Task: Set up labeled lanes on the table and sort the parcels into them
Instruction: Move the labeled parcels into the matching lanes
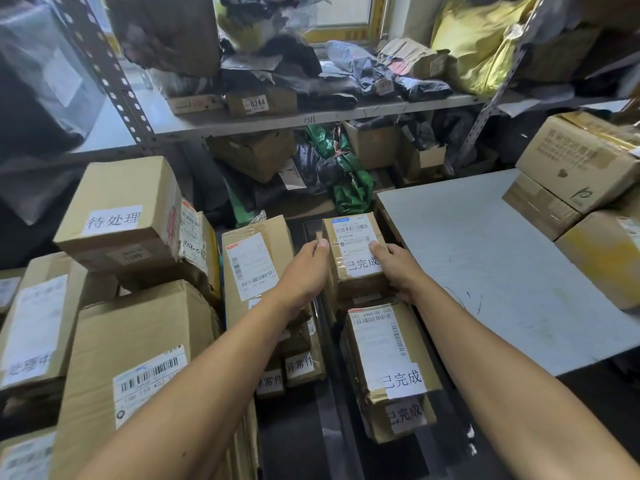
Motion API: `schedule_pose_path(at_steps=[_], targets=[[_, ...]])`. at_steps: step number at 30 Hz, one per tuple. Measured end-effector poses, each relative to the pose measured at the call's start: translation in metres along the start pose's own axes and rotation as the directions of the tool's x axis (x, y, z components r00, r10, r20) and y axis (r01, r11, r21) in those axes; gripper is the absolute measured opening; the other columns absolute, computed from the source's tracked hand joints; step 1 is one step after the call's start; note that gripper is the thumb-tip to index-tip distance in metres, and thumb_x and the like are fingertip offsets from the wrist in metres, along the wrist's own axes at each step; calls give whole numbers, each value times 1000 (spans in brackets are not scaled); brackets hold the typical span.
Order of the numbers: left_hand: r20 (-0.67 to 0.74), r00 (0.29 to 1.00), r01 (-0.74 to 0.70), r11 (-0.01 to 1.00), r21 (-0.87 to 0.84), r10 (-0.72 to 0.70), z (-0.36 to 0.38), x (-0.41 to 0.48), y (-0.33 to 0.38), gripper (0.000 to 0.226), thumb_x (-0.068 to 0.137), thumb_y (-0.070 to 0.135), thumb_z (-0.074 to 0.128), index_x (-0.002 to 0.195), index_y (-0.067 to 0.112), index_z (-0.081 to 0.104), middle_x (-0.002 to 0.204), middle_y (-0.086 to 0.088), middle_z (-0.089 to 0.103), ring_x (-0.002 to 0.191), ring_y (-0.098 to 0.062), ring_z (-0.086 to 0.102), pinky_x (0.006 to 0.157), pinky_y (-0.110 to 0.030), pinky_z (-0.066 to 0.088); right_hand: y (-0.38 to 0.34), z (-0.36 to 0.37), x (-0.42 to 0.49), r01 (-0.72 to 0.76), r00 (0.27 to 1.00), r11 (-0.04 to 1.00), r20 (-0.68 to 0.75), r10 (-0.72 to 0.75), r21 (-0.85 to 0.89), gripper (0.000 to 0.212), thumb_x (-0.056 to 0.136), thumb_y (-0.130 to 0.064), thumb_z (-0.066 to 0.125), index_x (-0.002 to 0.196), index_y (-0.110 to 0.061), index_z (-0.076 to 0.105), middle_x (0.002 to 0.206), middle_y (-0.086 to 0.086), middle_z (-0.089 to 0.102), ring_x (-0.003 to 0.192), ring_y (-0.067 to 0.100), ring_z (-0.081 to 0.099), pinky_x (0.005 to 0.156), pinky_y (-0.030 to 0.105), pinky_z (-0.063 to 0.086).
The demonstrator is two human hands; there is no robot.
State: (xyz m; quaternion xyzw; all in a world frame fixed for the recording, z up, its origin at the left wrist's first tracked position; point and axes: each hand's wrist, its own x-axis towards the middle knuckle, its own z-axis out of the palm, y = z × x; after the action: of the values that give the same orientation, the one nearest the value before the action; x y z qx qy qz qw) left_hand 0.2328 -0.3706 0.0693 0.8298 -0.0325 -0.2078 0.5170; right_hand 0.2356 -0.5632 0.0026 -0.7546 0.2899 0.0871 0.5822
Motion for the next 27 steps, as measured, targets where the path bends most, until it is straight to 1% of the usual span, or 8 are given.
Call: schedule_pose_path(at_steps=[6,11,15,16,18,20,24,27], targets=[[5,1000,4,1000,11,-4,-3,-4,-4,50,105,42,21,146,17,37,150,0,39,133,-14,37,99,-27,27,-9,-7,-8,3,999,990,-33,-8,-143,52,93,-49,53,133,-16,53,111,1,70,100,19,67,92,47,56],[7,1000,-16,1000,-9,17,-16,-13,0,47,104,43,21,137,19,45,140,2,46,119,-12,42,107,-36,33,-30,-8,-22,35,984,969,-161,-76,-243,66,91,-51,52,145,-13,44,141,7,55,126,27,53,104,46,45],[-17,999,-38,996,-83,37,-45,-22,12,28,104,39,27,98,25,52,96,8,51,95,-13,49,95,-38,41,-72,-1,-53,215,926,943,-254,-280,-253,52,98,-40,50,142,-14,47,136,7,58,118,21,54,94,33,42],[-32,998,-61,993,-97,58,-57,-24,14,27,103,38,30,102,24,53,96,9,54,100,-14,52,98,-38,42,-83,4,-63,274,908,931,-253,-333,-241,49,98,-39,50,142,-15,48,133,5,59,112,18,54,91,33,43],[-96,991,-100,989,-109,90,-83,-31,19,34,101,41,35,125,23,52,118,4,58,117,-17,52,106,-43,41,-108,19,-86,387,874,901,-231,-427,-198,47,99,-39,51,140,-17,49,127,1,60,108,14,54,89,31,45],[-170,976,-158,982,-105,139,-114,-42,26,41,101,42,37,136,24,47,130,1,56,121,-17,52,106,-45,42,-137,41,-109,493,834,857,-201,-514,-150,45,98,-38,52,138,-17,52,122,-2,60,111,13,57,94,32,48],[-350,892,-333,939,-83,286,-194,-78,33,35,101,32,43,133,22,52,127,0,60,117,-15,56,103,-40,46,-200,98,-160,654,741,750,-114,-662,-100,39,98,-34,55,133,-19,55,119,1,65,105,10,62,95,32,52],[-467,833,-394,911,-121,298,-265,-112,24,33,95,32,47,125,22,58,117,-6,65,105,-14,62,99,-43,48,-241,154,-198,750,658,657,-23,-753,-76,40,96,-37,55,132,-21,55,119,-1,66,106,9,63,96,36,52]])
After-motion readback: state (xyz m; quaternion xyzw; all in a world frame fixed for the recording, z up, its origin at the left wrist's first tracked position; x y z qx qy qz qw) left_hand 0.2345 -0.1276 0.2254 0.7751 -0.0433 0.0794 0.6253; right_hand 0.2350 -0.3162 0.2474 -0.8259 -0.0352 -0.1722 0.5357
